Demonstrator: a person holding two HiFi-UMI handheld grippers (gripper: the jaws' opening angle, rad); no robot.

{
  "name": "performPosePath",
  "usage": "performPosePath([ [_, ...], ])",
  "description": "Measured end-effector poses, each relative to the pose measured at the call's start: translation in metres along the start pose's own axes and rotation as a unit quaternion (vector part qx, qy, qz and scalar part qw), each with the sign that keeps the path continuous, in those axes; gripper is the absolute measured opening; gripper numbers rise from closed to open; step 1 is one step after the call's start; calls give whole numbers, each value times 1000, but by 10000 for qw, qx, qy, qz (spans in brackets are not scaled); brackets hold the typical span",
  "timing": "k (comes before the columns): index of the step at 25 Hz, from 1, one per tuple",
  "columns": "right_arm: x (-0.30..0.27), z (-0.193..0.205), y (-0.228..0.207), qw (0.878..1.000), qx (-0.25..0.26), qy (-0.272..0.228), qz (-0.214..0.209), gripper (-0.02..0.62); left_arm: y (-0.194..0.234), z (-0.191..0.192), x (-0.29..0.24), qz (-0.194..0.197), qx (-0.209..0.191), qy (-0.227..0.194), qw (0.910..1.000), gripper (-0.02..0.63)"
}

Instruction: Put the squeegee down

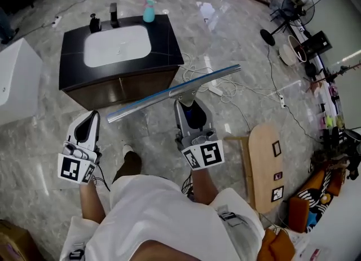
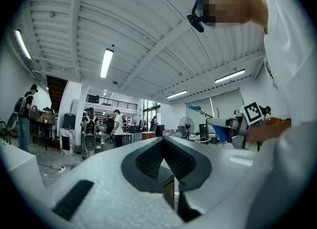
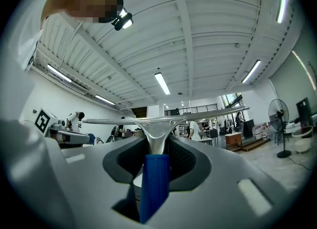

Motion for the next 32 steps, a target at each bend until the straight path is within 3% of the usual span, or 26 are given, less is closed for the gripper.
performPosePath([
  [7,-91,19,-14,9998,-13,140,111,136,74,-2,-67,250,5,-14,9997,5],
  [19,-140,54,-83,9973,-192,693,149,136,91,12,-133,177,190,235,9994,5],
  [26,-189,137,-168,9886,-475,1427,-23,135,84,26,-158,51,179,455,9988,5],
  [32,-243,231,-236,9697,-922,2264,16,133,81,40,-173,-106,150,663,9976,5],
])
Point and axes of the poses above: the fingertips, and each gripper's own axes: x backward along the fingers, y to its left, z out of its underside, the point moved 9 cm from there along x, backward along the fingers, and after that the axes turned 14 degrees about -z, right-handed, at the moved point
